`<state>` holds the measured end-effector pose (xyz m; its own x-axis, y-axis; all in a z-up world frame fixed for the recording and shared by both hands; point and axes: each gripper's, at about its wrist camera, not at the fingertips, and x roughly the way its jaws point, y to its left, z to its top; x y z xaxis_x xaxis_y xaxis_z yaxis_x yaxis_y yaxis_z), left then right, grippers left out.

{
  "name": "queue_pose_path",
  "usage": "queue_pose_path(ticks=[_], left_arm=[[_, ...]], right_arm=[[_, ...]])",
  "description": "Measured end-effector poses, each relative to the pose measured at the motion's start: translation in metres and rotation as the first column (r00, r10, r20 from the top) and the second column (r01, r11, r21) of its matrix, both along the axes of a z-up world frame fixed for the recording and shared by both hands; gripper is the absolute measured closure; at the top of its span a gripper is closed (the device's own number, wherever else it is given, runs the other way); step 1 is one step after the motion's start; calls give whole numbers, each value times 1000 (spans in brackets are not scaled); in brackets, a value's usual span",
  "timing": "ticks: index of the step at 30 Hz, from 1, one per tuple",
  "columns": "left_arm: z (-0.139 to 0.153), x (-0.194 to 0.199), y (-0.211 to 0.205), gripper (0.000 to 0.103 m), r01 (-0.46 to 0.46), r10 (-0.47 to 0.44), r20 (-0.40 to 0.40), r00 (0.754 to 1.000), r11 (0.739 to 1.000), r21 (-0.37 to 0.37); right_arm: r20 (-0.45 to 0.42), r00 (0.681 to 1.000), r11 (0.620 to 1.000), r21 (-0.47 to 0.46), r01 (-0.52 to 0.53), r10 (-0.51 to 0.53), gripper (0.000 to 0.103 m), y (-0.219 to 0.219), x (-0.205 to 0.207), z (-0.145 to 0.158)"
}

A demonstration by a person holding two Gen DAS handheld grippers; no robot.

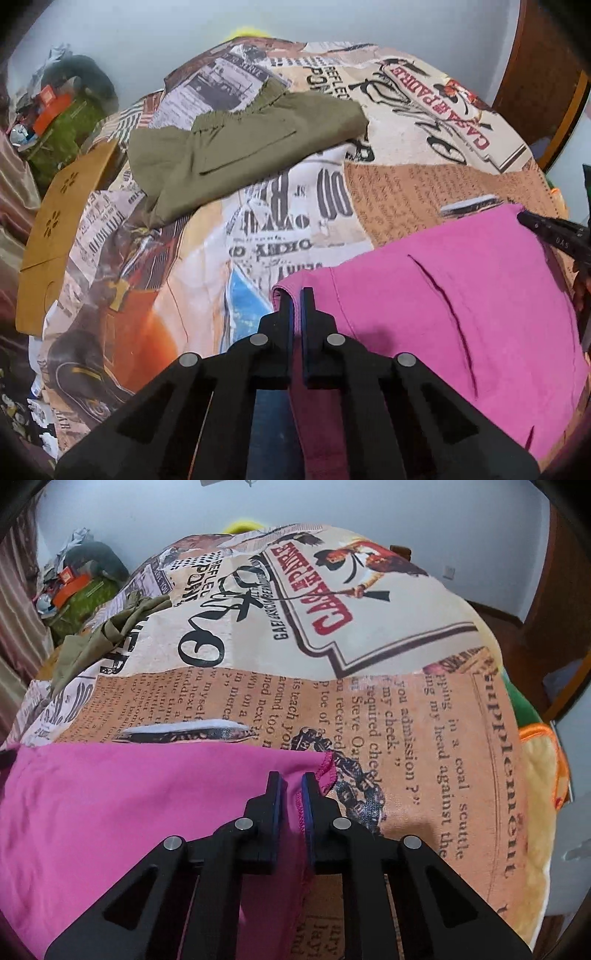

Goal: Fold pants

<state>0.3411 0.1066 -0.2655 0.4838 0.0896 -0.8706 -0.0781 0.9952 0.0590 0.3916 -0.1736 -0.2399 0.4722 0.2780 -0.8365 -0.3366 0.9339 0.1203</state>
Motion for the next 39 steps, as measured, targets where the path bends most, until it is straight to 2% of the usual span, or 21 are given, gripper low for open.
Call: queue_pose_path(ticks=[4, 8, 13, 18, 21, 22, 24, 26, 28, 29, 34, 39], left_arm=[[-5, -1, 2, 98, 0, 0, -4, 1000, 1000, 15], [-12, 1, 8, 90, -41, 42, -10, 999, 999, 16], [-13, -1, -4, 88, -10, 13, -20, 1000, 992, 122], [4, -6, 0, 88, 6, -3, -33, 999, 996, 87], [24, -10, 2, 88, 8, -7, -4, 1000, 998, 66], [32, -11, 1, 86, 9, -10, 11, 1000, 998, 56], [45, -10, -1, 81, 19, -20, 40, 999, 999, 32], [55, -9, -6, 62, 40, -40, 73, 996, 999, 6], [61, -7, -13, 53, 60, -61, 101, 993, 998, 14], [62, -5, -17, 53, 69, -70, 103, 992, 997, 17], [40, 8, -30, 53, 110, -110, 29, 994, 994, -16], [6, 14, -31, 53, 118, -119, -69, 990, 993, -21]], right_arm=[[11, 1000, 998, -61, -21, 22, 93, 9, -2, 1], [-8, 999, 996, -84, -33, 33, 93, 12, 1, -1], [-35, 999, 994, -106, -34, 31, 93, 15, 5, 1], [-71, 997, 993, -115, -21, 13, 92, 16, 3, 16], [-29, 999, 995, -90, -37, 34, 82, 21, -8, 38], [-9, 999, 995, -87, -46, 46, 76, 23, -12, 46], [49, 995, 994, -77, -80, 84, 68, 32, -23, 65], [95, 987, 990, -64, -124, 130, 57, 42, -34, 79], [127, 978, 986, -49, -158, 164, 52, 51, -42, 89], [140, 974, 984, -41, -171, 175, 51, 56, -45, 92], [101, 972, 977, -20, -213, 214, 51, 87, -45, 83], [-5, 974, 974, -14, -225, 225, 51, 101, -46, 54]])
